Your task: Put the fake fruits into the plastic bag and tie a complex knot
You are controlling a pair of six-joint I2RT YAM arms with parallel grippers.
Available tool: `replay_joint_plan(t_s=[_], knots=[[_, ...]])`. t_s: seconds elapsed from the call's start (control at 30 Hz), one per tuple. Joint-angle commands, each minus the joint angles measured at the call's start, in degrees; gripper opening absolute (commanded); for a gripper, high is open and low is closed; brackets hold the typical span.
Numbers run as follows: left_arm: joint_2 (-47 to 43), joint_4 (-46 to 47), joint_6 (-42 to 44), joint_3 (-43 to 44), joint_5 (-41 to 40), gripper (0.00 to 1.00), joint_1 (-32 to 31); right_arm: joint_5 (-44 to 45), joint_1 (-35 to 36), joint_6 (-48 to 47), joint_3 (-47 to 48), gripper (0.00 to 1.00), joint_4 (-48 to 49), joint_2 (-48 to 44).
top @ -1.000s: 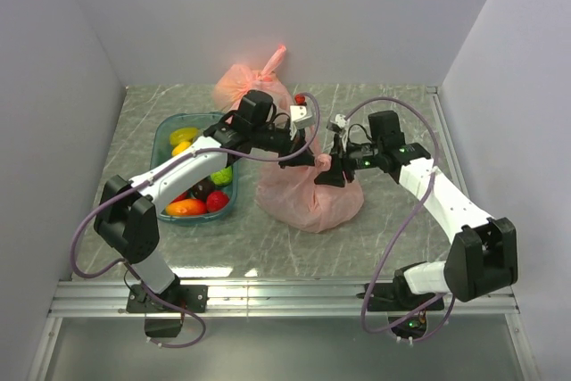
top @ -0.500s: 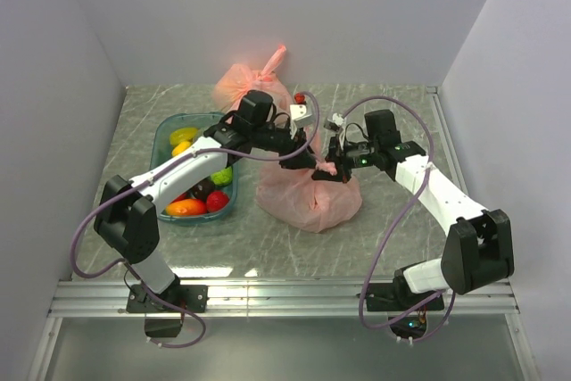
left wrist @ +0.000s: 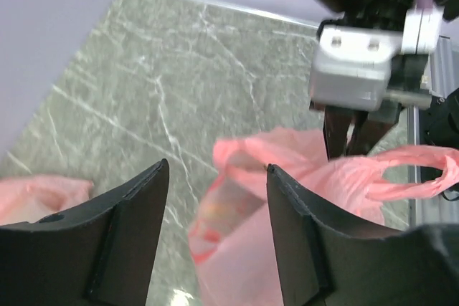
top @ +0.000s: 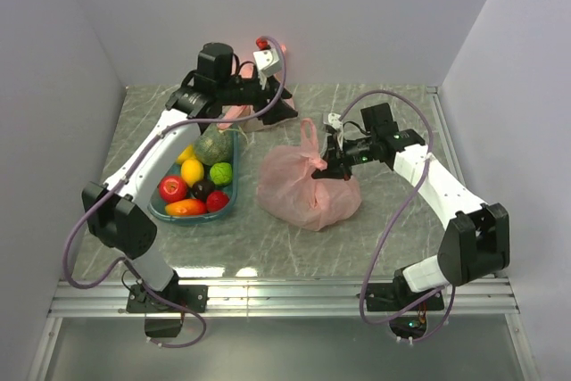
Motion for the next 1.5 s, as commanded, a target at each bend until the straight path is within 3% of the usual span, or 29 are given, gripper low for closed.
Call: replay_joint_plan(t_s=[0.0,0.1,0.23,0.43,0.73,1.0,1.13,1.2,1.27,1.37,1.4,1.47], knots=[[4.4,-4.9,2.4,4.4,2.3,0.63,-0.5,-1.6,0.9,-5.5,3.3,0.0,-4.4,0.6],[4.6,-1.7,1.7,3.8,4.5,0.75,-0.6,-1.5,1.3,-7.8,4.1,0.0,-6.8,1.0],[7.6,-0.6,0.8,6.4,5.2,0.79,-0.8,-0.9,1.8,-11.1,4.8,0.0,-9.2,1.3],[12.1,-7.8,4.1,11.6,9.4,0.72,-0.8,-0.5,1.8,-11.0,4.8,0.0,-8.7,1.4],[12.2,-11.0,6.0,9.0,14.3,0.69,-0.9,-0.5,1.8,-12.9,5.2,0.0,-10.5,2.1],[15.4,-13.2,6.5,14.1,16.3,0.43,-1.4,-0.5,1.8,-12.8,5.2,0.0,-10.2,2.4],[16.2,-14.5,7.0,14.5,15.8,0.53,-1.6,-0.5,1.8,-12.5,5.0,0.0,-10.0,2.0],[16.2,-15.6,7.5,13.9,15.1,0.52,-1.8,-0.5,1.8,-12.5,5.1,0.0,-10.1,2.1],[16.7,-16.7,8.9,14.0,15.0,0.45,-2.0,-0.5,1.8,-12.2,5.2,0.0,-10.1,2.1],[17.1,-20.2,11.0,15.8,15.6,0.18,-1.7,-0.4,1.8,-12.1,5.2,0.0,-10.1,2.0],[16.9,-20.3,11.1,16.1,16.3,0.01,-1.3,-0.3,1.8,-11.9,5.2,0.0,-9.9,2.0],[14.6,-16.3,6.8,14.7,17.2,0.0,1.0,-0.4,1.5,-10.5,4.7,0.0,-8.9,1.8]])
